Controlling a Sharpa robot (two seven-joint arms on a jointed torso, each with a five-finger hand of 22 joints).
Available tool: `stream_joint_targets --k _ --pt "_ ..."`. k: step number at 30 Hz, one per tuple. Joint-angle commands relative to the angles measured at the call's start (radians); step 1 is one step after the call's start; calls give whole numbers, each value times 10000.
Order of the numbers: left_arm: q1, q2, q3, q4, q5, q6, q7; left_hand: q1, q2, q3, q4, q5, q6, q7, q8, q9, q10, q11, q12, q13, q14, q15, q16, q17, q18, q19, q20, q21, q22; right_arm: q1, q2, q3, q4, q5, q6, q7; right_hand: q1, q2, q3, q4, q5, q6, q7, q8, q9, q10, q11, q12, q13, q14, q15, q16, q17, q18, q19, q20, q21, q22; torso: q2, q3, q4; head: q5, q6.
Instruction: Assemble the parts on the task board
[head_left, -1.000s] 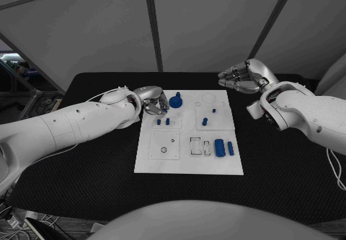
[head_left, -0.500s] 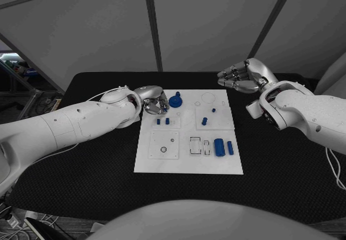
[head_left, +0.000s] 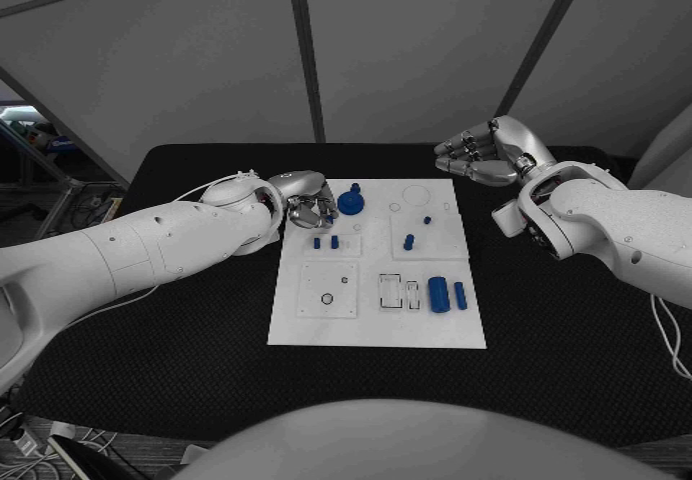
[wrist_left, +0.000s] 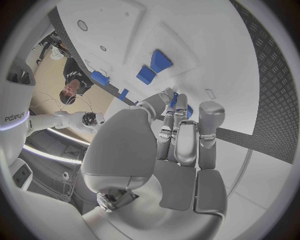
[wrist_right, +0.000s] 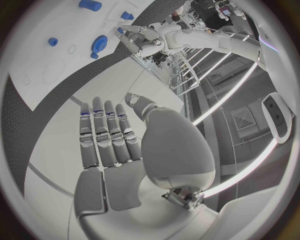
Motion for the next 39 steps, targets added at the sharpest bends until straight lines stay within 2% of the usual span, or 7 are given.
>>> stream_joint_targets --k 1,24,39 --pt "-14 30 -15 -12 7 182 -14 -123 -40 -16 -25 -2 57 -39 21 0 80 -24 -63 14 -22 -5 -28 -35 -641 -55 29 -78 -14 16 7 7 14 -12 25 52 0 -55 54 -2 51 3 75 -37 -8 -68 16 3 -13 -35 20 14 -13 66 60 20 -39 3 -2 3 2 -1 -1" --pt "-14 21 -17 -7 7 168 88 -158 -93 -73 -55 -1 19 -68 -8 -33 211 -69 -59 93 -70 -37 -57 -128 -637 -73 4 -82 21 16 -1 7 14 -12 21 49 0 -56 55 -2 51 4 75 -38 -8 -68 16 3 -13 -36 20 14 -14 66 60 21 -40 3 -3 -1 8 24 -1" --pt "-15 -27 -18 28 7 74 138 -421 -343 -267 -34 64 -470 -14 -90 -221 131 -24 -183 218 -161 -7 -103 -310 -628 -146 6 -208 7 16 12 7 -7 -12 25 52 0 -65 69 -9 52 10 74 -48 -11 -77 16 11 -13 -42 20 14 -24 69 61 27 -55 3 0 -2 4 48 -1"
